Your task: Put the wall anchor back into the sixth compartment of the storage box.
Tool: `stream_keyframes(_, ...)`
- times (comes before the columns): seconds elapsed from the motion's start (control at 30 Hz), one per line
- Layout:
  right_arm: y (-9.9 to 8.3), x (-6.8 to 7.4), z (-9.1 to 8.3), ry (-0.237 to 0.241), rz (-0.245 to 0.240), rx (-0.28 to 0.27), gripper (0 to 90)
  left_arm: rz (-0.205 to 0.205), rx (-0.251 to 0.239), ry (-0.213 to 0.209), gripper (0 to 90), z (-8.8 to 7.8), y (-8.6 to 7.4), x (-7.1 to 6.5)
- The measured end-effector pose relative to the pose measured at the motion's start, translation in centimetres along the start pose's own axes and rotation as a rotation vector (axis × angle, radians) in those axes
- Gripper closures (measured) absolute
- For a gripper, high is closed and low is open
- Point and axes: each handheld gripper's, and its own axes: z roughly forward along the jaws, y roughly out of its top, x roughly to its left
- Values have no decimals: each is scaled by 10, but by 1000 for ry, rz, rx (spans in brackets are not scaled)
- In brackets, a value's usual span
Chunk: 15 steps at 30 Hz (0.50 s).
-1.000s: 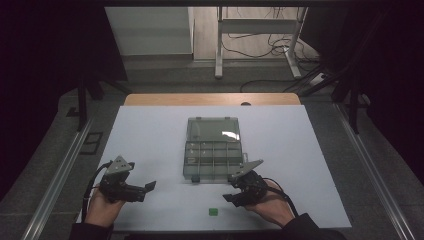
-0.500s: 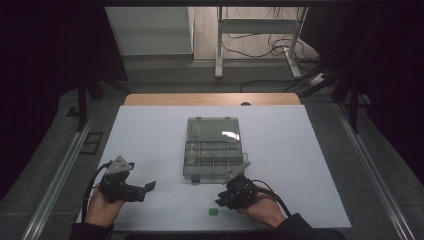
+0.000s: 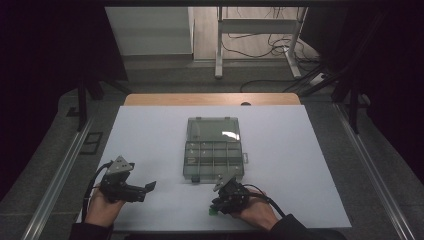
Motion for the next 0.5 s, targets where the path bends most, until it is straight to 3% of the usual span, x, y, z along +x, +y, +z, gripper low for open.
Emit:
stream_keyframes(0.33, 1, 0, 3, -29, -10, 20, 762, 1, 4, 1, 0, 0, 0, 0)
stream_keyframes(0.5, 1, 2, 4, -37, -33, 23, 805, 3, 9, 1, 0, 1, 0, 0)
